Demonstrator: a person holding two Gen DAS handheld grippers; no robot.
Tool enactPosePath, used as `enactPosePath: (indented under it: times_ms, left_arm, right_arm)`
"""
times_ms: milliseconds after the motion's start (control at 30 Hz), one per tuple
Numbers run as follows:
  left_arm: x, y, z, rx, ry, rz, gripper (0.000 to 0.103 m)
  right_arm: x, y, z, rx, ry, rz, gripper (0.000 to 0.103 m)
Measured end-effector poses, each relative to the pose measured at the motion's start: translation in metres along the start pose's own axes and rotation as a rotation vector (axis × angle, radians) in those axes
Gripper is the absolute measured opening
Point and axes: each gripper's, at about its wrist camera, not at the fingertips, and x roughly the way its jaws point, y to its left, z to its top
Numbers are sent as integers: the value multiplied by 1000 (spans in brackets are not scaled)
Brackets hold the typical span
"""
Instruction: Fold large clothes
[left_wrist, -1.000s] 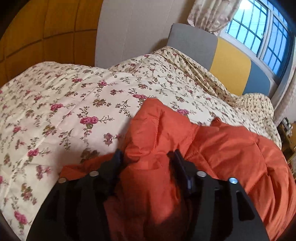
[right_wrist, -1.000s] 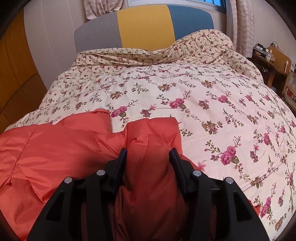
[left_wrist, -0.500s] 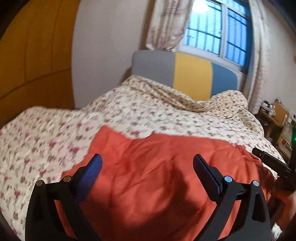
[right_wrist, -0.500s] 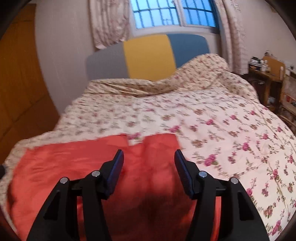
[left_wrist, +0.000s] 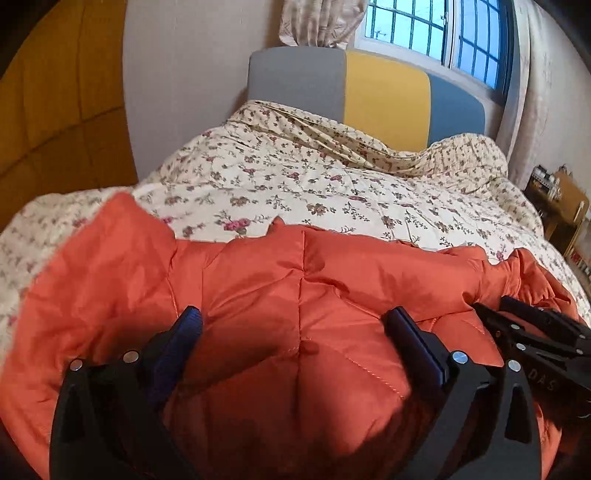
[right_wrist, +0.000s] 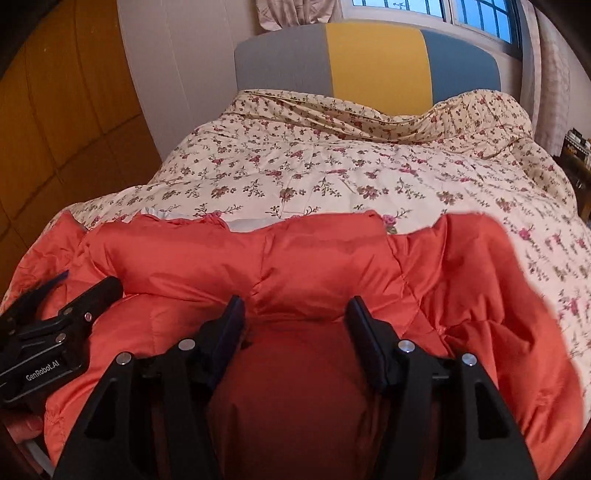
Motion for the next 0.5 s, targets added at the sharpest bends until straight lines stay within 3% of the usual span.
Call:
enactPosePath:
  times_ms: [367, 500]
  left_arm:
    - [20, -4, -8, 8, 24, 11, 100]
    - [22, -1, -10, 4, 31, 4, 100]
  right_arm:
    - [11, -1, -4, -1, -22, -21, 59]
    - [-4, -11, 0, 40, -3, 41, 59]
